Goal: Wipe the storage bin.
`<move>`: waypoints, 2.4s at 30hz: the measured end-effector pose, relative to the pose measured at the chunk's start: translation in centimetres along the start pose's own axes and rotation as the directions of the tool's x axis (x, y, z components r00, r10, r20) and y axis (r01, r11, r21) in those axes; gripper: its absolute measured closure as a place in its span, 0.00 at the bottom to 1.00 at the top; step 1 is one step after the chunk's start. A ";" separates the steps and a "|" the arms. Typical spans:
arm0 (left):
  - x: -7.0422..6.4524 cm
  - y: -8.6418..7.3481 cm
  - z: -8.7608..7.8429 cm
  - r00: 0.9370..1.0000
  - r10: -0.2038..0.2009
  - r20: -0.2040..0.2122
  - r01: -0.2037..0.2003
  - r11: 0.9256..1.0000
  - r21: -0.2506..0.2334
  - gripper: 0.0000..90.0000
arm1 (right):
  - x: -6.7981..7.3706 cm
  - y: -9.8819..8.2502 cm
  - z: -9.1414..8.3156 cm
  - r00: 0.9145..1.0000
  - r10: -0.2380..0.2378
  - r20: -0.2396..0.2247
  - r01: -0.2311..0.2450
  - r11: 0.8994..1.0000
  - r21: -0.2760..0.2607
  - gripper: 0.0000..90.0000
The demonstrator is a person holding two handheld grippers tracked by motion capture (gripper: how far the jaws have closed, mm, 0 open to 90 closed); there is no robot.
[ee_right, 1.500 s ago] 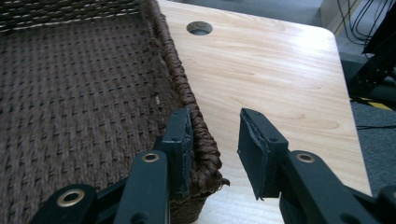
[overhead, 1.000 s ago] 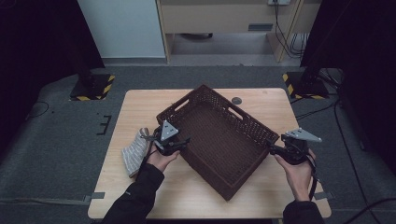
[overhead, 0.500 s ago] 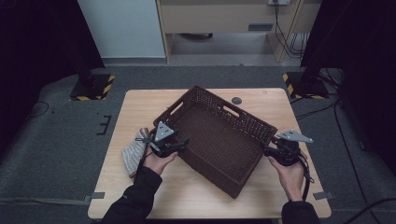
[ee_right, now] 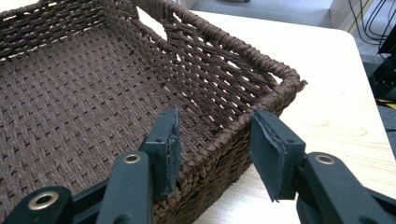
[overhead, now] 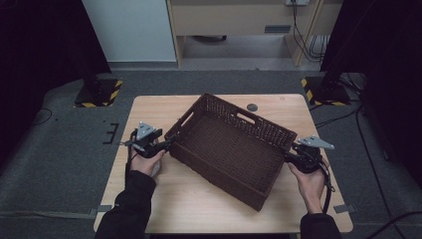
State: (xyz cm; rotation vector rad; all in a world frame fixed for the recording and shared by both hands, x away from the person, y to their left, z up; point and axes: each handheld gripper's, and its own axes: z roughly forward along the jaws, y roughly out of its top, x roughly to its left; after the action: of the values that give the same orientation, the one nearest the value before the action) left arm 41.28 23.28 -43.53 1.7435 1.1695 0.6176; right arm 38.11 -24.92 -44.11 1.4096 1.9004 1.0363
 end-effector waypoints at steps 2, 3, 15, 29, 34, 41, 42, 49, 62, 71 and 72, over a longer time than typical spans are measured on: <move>0.3 -0.2 0.3 1.000 0.002 0.004 -0.002 1.000 0.012 0.46 | 0.0 0.0 -0.1 1.000 -0.005 -0.004 0.005 1.000 -0.005 0.59; 0.3 -0.3 0.5 1.000 0.001 0.005 -0.001 1.000 0.017 0.47 | 0.0 0.0 -0.2 1.000 0.004 -0.014 -0.004 1.000 -0.006 0.57; 0.2 -0.7 0.7 0.999 -0.019 0.025 0.019 1.000 0.018 0.55 | 1.0 -0.4 -1.7 0.996 0.006 -0.094 -0.007 1.000 -0.008 0.53; 0.6 -0.4 0.4 1.000 0.002 0.001 -0.002 0.999 0.050 0.58 | 0.3 -0.1 0.1 1.000 -0.004 -0.031 0.005 1.000 0.010 0.59; 0.3 -0.7 0.6 0.999 -0.010 0.037 0.008 0.998 0.057 0.67 | 0.3 0.1 -0.4 0.999 0.004 -0.048 -0.004 1.000 -0.001 0.55; -0.4 -1.1 0.0 0.999 -0.009 0.041 0.006 0.998 0.058 0.70 | 0.9 -0.5 -1.3 0.996 -0.001 -0.085 0.002 1.000 0.010 0.53; -0.6 -1.2 -0.1 0.999 -0.006 0.040 0.004 0.998 0.057 0.69 | 1.0 -0.6 -1.1 0.996 -0.008 -0.086 0.010 1.000 0.020 0.52; -0.5 -0.9 -0.6 0.999 0.020 0.039 -0.022 0.998 0.058 0.68 | 0.8 -0.4 -0.3 0.998 -0.009 -0.057 0.012 0.999 0.042 0.55; -1.1 -1.6 0.5 0.997 0.057 0.046 -0.060 0.996 0.069 0.72 | 0.4 0.0 -0.4 0.999 -0.012 -0.052 0.012 1.000 0.013 0.55; -2.6 -2.5 -1.3 0.999 0.021 0.046 -0.024 0.996 0.081 0.73 | 0.7 -0.4 -0.9 0.998 -0.026 -0.060 0.028 0.999 0.035 0.56; -2.7 -2.5 -1.5 0.998 0.028 0.047 -0.032 0.996 0.083 0.72 | 0.6 -0.5 -0.8 0.998 -0.028 -0.059 0.031 0.999 0.044 0.57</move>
State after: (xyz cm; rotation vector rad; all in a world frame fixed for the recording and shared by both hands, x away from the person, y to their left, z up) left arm 37.88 21.79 -44.84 1.8396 1.1533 0.5505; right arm 37.04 -24.58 -44.06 1.3861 1.9921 1.0368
